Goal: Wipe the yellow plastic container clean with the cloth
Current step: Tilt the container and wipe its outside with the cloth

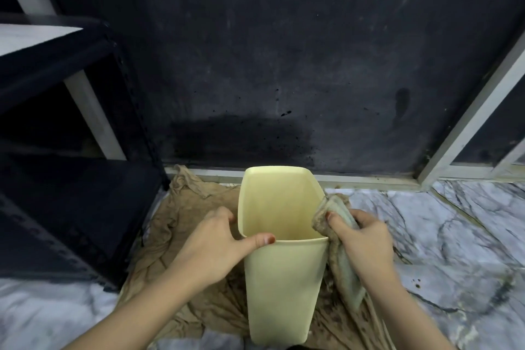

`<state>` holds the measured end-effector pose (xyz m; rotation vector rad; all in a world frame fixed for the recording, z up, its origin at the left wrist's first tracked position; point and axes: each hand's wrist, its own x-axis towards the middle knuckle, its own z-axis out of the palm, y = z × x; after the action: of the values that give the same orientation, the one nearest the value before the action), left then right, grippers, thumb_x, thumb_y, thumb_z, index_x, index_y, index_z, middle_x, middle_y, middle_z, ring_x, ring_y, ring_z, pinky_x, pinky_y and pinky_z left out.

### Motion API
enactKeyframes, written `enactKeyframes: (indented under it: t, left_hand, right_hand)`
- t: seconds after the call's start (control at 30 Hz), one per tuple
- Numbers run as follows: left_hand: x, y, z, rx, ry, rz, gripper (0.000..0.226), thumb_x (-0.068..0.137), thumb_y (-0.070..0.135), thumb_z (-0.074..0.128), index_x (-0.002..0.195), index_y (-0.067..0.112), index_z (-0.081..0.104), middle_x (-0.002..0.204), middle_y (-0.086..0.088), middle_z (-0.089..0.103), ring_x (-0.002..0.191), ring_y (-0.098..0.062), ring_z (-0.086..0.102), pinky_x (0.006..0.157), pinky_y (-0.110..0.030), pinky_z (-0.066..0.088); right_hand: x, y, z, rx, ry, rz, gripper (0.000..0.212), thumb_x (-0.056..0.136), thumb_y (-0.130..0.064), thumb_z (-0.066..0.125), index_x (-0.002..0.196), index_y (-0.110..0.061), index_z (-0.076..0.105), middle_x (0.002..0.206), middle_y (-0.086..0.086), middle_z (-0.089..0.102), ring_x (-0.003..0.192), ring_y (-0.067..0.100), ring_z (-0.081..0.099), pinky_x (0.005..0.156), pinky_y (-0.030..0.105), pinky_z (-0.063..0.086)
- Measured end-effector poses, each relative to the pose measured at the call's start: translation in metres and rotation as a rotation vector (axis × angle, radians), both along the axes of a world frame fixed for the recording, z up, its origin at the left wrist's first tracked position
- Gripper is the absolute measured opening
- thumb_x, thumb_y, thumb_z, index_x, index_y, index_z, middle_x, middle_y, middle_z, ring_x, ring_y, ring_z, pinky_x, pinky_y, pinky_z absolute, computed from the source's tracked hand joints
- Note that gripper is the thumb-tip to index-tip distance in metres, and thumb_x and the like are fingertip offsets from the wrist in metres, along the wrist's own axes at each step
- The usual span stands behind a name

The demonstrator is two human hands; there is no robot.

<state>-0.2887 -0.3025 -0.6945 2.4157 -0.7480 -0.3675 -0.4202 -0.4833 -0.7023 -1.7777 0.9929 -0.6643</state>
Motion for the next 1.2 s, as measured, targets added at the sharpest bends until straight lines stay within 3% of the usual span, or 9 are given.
enactKeyframes:
  t: [0.1, 0.23, 0.37, 0.47, 0.57, 0.77, 0.9, 1.03, 1.2]
  left_hand:
    - [-0.004, 0.004, 0.005, 0.013, 0.054, -0.117, 0.048, 0.069, 0.069, 0.057, 0.092, 0.027, 0.049, 0.094, 0.007, 0.051, 0.085, -0.010, 0.049, 0.060, -0.020, 0.035]
    - [-0.009, 0.013, 0.004, -0.009, 0.019, -0.172, 0.040, 0.083, 0.057, 0.050, 0.104, 0.023, 0.055, 0.100, 0.007, 0.054, 0.091, -0.008, 0.052, 0.069, -0.021, 0.039]
    - [-0.011, 0.019, 0.006, -0.038, 0.019, -0.123, 0.026, 0.084, 0.045, 0.055, 0.098, 0.024, 0.064, 0.077, 0.013, 0.057, 0.068, 0.000, 0.052, 0.054, -0.012, 0.034]
    - [-0.012, 0.022, 0.007, -0.024, 0.084, -0.088, 0.022, 0.080, 0.041, 0.061, 0.092, 0.026, 0.070, 0.069, 0.014, 0.064, 0.067, 0.001, 0.060, 0.061, -0.015, 0.047]
    - [-0.017, 0.027, 0.002, -0.039, 0.153, -0.062, 0.016, 0.075, 0.037, 0.066, 0.084, 0.025, 0.073, 0.070, 0.008, 0.074, 0.068, -0.006, 0.069, 0.070, -0.024, 0.055]
    - [-0.014, 0.033, 0.003, -0.134, 0.177, -0.016, 0.006, 0.073, 0.027, 0.071, 0.079, 0.031, 0.071, 0.046, 0.018, 0.065, 0.055, 0.007, 0.062, 0.058, -0.004, 0.043]
    - [0.005, 0.032, 0.013, -0.170, 0.153, 0.030, 0.008, 0.072, 0.028, 0.072, 0.076, 0.034, 0.070, 0.063, 0.014, 0.074, 0.064, 0.008, 0.065, 0.061, -0.007, 0.046]
    - [0.033, 0.024, 0.012, -0.184, 0.159, 0.085, 0.013, 0.073, 0.026, 0.071, 0.082, 0.034, 0.068, 0.071, 0.008, 0.075, 0.069, 0.003, 0.067, 0.065, -0.011, 0.047]
    - [0.060, 0.014, -0.008, -0.128, 0.213, 0.127, 0.023, 0.071, 0.022, 0.070, 0.093, 0.024, 0.070, 0.077, 0.007, 0.074, 0.073, -0.006, 0.069, 0.069, -0.021, 0.054]
  right_hand:
    - [-0.007, 0.003, -0.003, 0.002, 0.009, -0.018, 0.005, 0.076, -0.023, 0.069, 0.080, -0.019, 0.069, 0.069, 0.000, 0.069, 0.068, 0.017, 0.063, 0.055, 0.026, 0.042]
    - [-0.015, 0.007, -0.006, 0.002, 0.015, 0.007, 0.004, 0.077, -0.022, 0.069, 0.078, -0.018, 0.068, 0.068, 0.003, 0.069, 0.067, 0.018, 0.063, 0.055, 0.027, 0.044]
    - [-0.021, 0.011, -0.007, -0.014, 0.015, 0.072, 0.009, 0.077, -0.018, 0.070, 0.071, -0.021, 0.064, 0.064, -0.004, 0.067, 0.062, 0.007, 0.060, 0.049, 0.009, 0.040]
    - [-0.027, 0.014, -0.007, -0.025, 0.034, 0.126, 0.012, 0.076, -0.015, 0.071, 0.072, -0.024, 0.063, 0.066, -0.008, 0.067, 0.059, 0.000, 0.060, 0.051, 0.005, 0.040]
    - [-0.033, 0.019, -0.010, -0.026, 0.043, 0.139, 0.014, 0.073, -0.013, 0.072, 0.075, -0.025, 0.064, 0.063, -0.007, 0.069, 0.061, -0.003, 0.061, 0.050, 0.007, 0.042]
    - [-0.027, 0.024, -0.014, 0.006, -0.004, 0.116, 0.017, 0.071, -0.014, 0.072, 0.078, -0.028, 0.065, 0.071, -0.019, 0.070, 0.064, 0.002, 0.064, 0.061, 0.025, 0.050]
    - [-0.001, 0.021, -0.010, -0.029, -0.026, 0.110, 0.016, 0.070, -0.018, 0.071, 0.080, -0.029, 0.066, 0.069, -0.008, 0.071, 0.066, -0.002, 0.062, 0.060, 0.021, 0.046]
    - [0.036, 0.014, -0.005, -0.064, -0.039, 0.126, 0.014, 0.072, -0.017, 0.068, 0.078, -0.029, 0.063, 0.069, -0.012, 0.066, 0.065, -0.008, 0.058, 0.054, 0.006, 0.041]
    - [0.066, 0.008, -0.024, -0.037, -0.011, 0.142, 0.010, 0.072, -0.017, 0.067, 0.080, -0.022, 0.065, 0.070, -0.008, 0.067, 0.067, 0.003, 0.060, 0.053, 0.008, 0.040]
